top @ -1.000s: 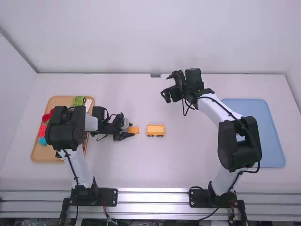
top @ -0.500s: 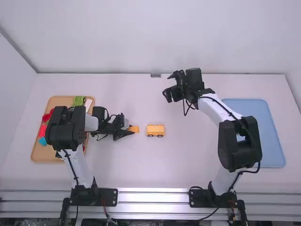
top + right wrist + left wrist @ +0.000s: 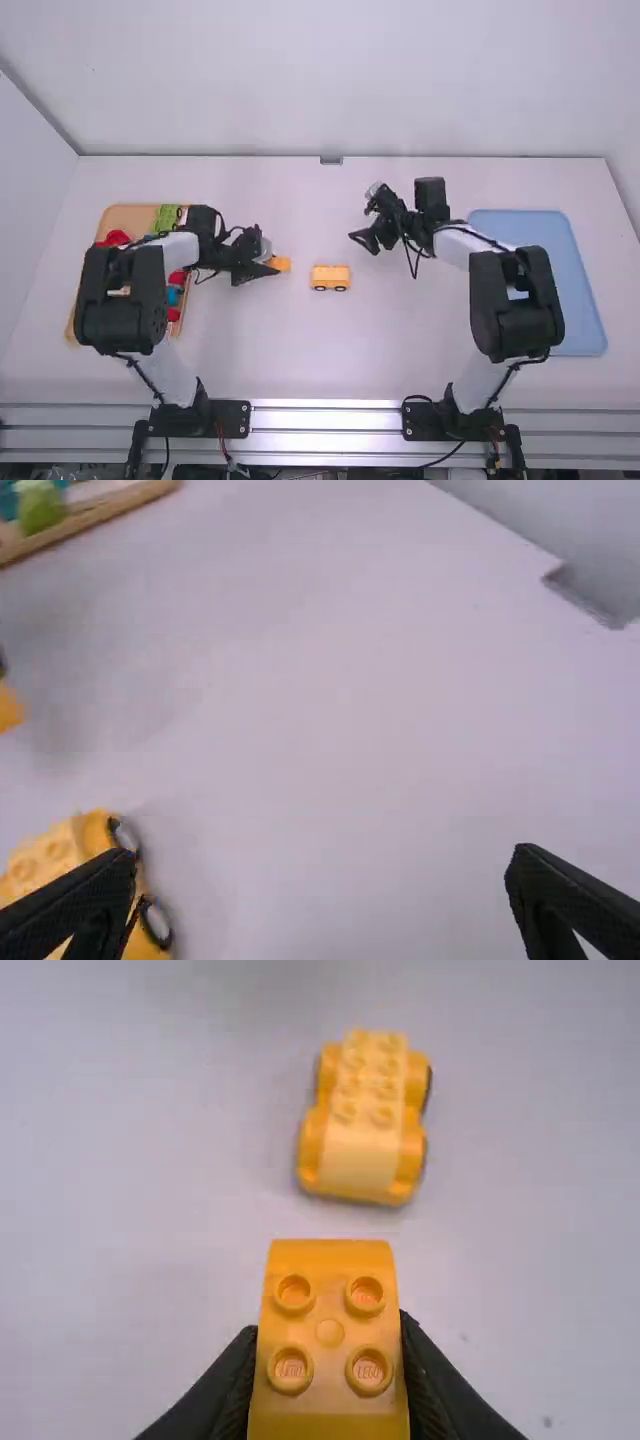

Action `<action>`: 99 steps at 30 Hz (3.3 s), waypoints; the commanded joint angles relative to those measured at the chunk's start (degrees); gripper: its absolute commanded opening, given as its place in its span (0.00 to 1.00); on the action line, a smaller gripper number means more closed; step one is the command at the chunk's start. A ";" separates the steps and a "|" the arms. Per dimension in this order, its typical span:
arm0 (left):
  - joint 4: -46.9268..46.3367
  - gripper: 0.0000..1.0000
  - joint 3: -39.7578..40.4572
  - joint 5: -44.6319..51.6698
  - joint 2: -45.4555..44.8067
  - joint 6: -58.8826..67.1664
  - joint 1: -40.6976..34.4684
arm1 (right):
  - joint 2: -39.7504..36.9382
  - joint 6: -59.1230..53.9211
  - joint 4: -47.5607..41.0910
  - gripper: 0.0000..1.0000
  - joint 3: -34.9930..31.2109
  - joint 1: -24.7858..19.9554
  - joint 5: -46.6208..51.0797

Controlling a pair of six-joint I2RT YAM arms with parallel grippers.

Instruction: Assemble lego blocks to make yellow taxi

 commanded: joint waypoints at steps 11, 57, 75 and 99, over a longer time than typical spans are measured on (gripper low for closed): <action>4.13 0.19 1.01 2.97 -2.01 -5.46 -9.07 | 0.83 -6.08 16.90 0.99 -16.28 4.20 -16.44; 31.93 0.10 -3.50 11.37 10.56 -21.44 -15.98 | 22.86 -14.19 31.34 0.48 -10.54 7.78 -19.17; 32.81 0.10 -3.85 8.81 11.89 -21.44 -17.00 | 22.86 -14.58 31.28 0.50 -10.51 8.85 -18.95; 26.08 0.02 -4.70 -15.78 11.89 -21.46 -22.34 | 22.86 -14.56 31.06 0.51 -10.51 9.11 -19.02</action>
